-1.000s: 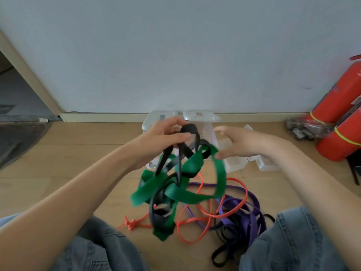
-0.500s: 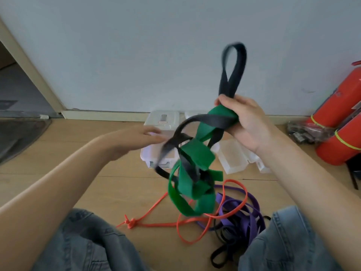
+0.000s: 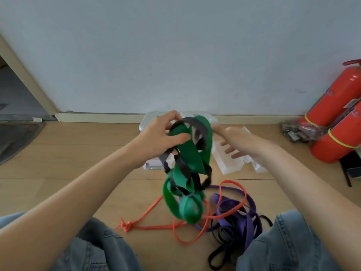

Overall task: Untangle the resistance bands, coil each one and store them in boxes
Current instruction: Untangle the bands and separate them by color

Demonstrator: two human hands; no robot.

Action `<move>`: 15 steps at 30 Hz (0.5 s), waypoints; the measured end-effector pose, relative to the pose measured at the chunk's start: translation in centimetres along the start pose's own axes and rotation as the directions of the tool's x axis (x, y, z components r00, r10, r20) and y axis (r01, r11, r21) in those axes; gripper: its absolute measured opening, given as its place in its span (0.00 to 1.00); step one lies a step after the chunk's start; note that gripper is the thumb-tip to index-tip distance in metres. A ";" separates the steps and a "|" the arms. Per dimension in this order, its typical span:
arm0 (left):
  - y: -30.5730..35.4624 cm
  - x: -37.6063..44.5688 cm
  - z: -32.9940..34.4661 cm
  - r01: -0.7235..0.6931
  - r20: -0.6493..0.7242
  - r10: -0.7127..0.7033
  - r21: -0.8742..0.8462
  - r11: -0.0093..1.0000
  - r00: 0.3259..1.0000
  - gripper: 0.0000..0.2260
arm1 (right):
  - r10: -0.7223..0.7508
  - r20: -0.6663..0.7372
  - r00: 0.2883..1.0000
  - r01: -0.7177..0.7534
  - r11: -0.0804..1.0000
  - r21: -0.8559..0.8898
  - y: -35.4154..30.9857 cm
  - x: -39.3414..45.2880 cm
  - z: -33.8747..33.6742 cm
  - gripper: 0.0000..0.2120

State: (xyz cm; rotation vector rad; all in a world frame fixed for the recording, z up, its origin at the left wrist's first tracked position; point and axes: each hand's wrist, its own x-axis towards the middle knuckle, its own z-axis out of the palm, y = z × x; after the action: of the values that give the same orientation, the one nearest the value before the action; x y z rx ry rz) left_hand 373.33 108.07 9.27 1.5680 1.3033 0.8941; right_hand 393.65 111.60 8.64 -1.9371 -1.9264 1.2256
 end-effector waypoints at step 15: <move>-0.8 -0.6 -4.3 0.156 0.251 -0.179 0.107 0.982 0.951 0.16 | -0.483 0.028 0.875 0.480 0.874 0.074 -2.8 0.0 3.2 0.14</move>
State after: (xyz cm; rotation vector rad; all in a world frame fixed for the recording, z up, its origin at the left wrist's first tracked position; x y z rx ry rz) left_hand 369.02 108.24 10.06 1.5548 1.2765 0.5126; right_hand 389.50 110.69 8.21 -1.2803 -2.1765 1.1658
